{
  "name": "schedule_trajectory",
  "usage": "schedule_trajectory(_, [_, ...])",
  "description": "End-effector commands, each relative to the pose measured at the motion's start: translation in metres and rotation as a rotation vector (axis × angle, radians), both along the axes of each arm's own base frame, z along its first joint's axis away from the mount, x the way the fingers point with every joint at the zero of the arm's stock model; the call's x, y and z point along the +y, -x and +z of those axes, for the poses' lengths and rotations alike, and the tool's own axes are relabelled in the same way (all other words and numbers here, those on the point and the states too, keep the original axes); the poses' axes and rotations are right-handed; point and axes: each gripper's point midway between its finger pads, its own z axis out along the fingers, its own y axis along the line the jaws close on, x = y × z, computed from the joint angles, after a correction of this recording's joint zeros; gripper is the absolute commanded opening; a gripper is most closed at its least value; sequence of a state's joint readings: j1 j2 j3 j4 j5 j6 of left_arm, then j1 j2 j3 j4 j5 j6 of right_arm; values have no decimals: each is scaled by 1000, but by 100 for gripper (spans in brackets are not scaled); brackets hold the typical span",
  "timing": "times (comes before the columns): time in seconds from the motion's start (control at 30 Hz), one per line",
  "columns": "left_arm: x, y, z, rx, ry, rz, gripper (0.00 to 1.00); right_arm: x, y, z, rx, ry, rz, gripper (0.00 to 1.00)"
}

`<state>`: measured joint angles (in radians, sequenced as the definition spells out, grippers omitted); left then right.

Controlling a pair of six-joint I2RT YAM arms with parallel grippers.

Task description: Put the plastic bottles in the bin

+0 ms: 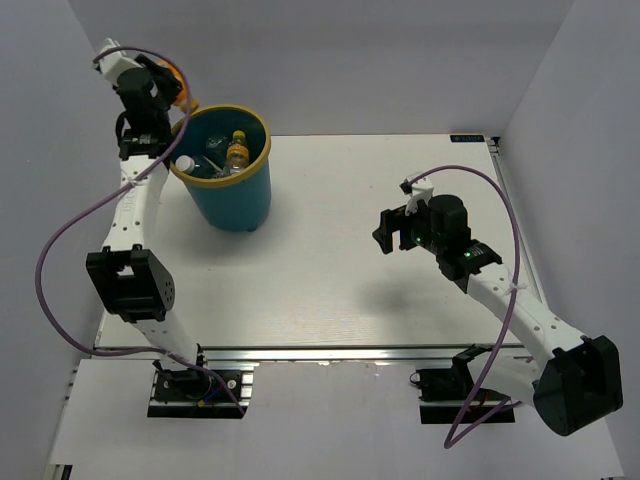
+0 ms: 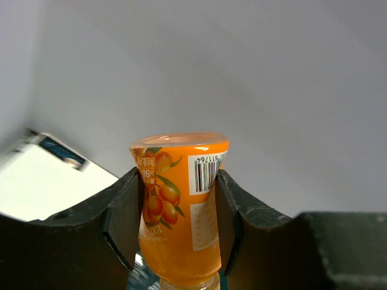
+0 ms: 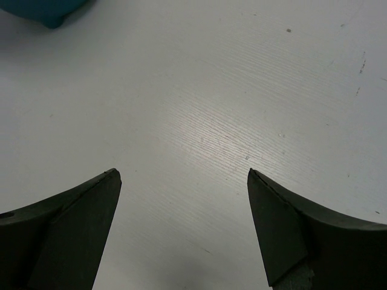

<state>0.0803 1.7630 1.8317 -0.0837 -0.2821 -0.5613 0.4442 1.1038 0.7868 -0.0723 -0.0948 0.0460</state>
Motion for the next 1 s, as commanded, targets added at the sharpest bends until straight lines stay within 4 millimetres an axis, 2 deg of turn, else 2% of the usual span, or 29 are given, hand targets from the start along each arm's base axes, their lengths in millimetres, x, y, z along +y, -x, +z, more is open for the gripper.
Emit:
schedule_trajectory(0.0, [-37,29,27,-33,-37,-114,0,2,1,10,-31,-36,11,89])
schedule_trajectory(0.07, [-54,32,10,-6,-19,-173,0,3,1,9,-28,-41,12,89])
schedule_trajectory(0.1, [-56,39,8,-13,-5,-175,6,3,1,8,-26,-41,12,89])
schedule_trajectory(0.13, [-81,40,-12,10,-4,-222,26,4,1,9,-26,-44,12,89])
schedule_trajectory(0.17, [-81,43,-19,22,-4,-203,37,3,0,9,-23,-43,10,89])
schedule_trajectory(0.2, [-82,49,-16,20,-7,-192,49,4,1,8,-16,-43,10,89])
schedule_trajectory(0.27, [-85,54,-18,40,-6,-183,92,3,2,9,-17,-45,10,89])
schedule_trajectory(0.3, [-84,57,-15,37,-4,-177,98,3,2,11,-24,-52,9,89])
schedule_trajectory(0.4, [-86,69,13,-13,-7,-189,98,2,2,14,-30,-58,-1,89])
schedule_trajectory(0.43, [-84,74,15,6,-10,-186,98,2,2,13,-24,-61,-8,89])
schedule_trajectory(0.47, [-83,80,38,-28,-10,-179,98,1,2,15,-26,-63,-17,89])
schedule_trajectory(0.53, [-78,89,45,-2,-9,-154,98,-1,2,14,-17,-68,-29,89])
schedule_trajectory(0.57, [-76,98,58,-25,-9,-147,98,-2,3,17,-23,-73,-37,89])
schedule_trajectory(0.63, [-70,110,56,-6,-5,-119,98,-3,3,19,-26,-82,-48,89])
schedule_trajectory(0.67, [-67,126,64,-19,0,-106,98,-4,4,21,-33,-88,-52,89])
schedule_trajectory(0.73, [-52,146,34,74,29,-19,98,-9,3,23,-35,-95,-90,89])
schedule_trajectory(0.77, [-46,171,40,56,52,14,98,-11,3,26,-44,-101,-104,89])
schedule_trajectory(0.8, [-41,180,4,118,104,53,98,-12,2,27,-47,-105,-115,89])
schedule_trajectory(0.83, [-35,194,-16,153,129,93,98,-15,1,29,-51,-106,-134,89])
schedule_trajectory(0.87, [-34,220,-15,109,171,95,98,-20,-1,31,-59,-106,-170,89])
schedule_trajectory(0.9, [-37,225,-61,173,218,102,98,-24,-3,31,-65,-101,-197,89])
schedule_trajectory(0.97, [-43,242,-90,196,273,80,98,-34,-6,31,-84,-93,-254,89])
